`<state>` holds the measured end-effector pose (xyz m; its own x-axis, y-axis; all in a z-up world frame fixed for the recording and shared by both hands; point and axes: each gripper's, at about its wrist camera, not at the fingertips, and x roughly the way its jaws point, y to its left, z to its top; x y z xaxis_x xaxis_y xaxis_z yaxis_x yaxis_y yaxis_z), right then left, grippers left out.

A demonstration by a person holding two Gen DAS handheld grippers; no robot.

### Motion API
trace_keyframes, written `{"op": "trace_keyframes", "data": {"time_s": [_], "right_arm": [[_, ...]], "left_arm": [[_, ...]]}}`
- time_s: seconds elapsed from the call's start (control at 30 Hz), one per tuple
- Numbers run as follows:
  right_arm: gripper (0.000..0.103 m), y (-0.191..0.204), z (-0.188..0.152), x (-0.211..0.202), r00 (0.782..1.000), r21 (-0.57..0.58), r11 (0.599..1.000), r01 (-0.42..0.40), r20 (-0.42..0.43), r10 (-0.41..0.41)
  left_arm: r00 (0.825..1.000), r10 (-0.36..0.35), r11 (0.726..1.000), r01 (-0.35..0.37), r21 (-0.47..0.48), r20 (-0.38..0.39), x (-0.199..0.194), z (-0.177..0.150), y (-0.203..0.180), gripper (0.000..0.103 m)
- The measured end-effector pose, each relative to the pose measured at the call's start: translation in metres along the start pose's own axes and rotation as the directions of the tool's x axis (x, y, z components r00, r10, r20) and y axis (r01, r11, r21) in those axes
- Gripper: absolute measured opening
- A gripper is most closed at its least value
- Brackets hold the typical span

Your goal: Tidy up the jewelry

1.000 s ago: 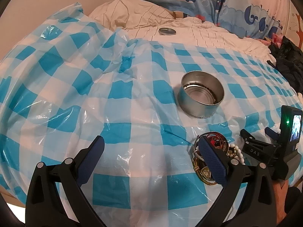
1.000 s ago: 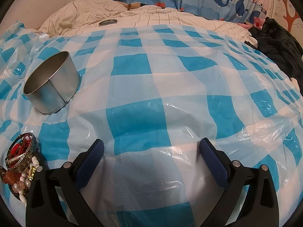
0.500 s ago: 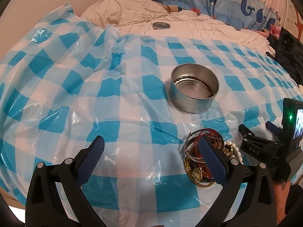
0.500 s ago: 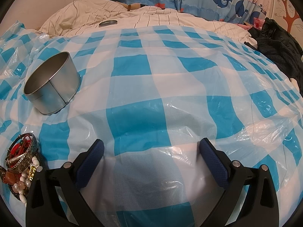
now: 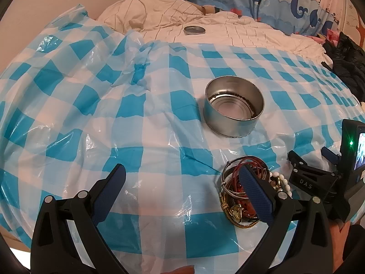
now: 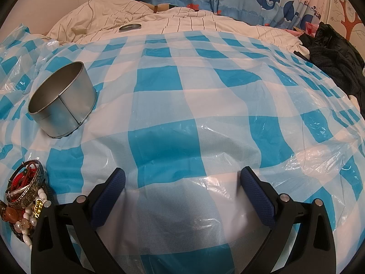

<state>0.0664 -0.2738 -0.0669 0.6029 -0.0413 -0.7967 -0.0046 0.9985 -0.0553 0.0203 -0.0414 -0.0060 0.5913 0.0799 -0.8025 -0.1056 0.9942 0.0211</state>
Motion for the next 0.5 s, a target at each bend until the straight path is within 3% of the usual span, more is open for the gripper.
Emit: {"op": "trace_keyframes", "data": {"time_s": [0.5], "right_arm": [[0.096, 0.0009, -0.0006, 0.0004, 1.000, -0.002, 1.000, 0.003, 0.001, -0.003]], "left_arm": [[1.000, 0.004, 1.000, -0.004, 0.011, -0.006, 0.0012, -0.0003, -0.0005, 0.095]]}}
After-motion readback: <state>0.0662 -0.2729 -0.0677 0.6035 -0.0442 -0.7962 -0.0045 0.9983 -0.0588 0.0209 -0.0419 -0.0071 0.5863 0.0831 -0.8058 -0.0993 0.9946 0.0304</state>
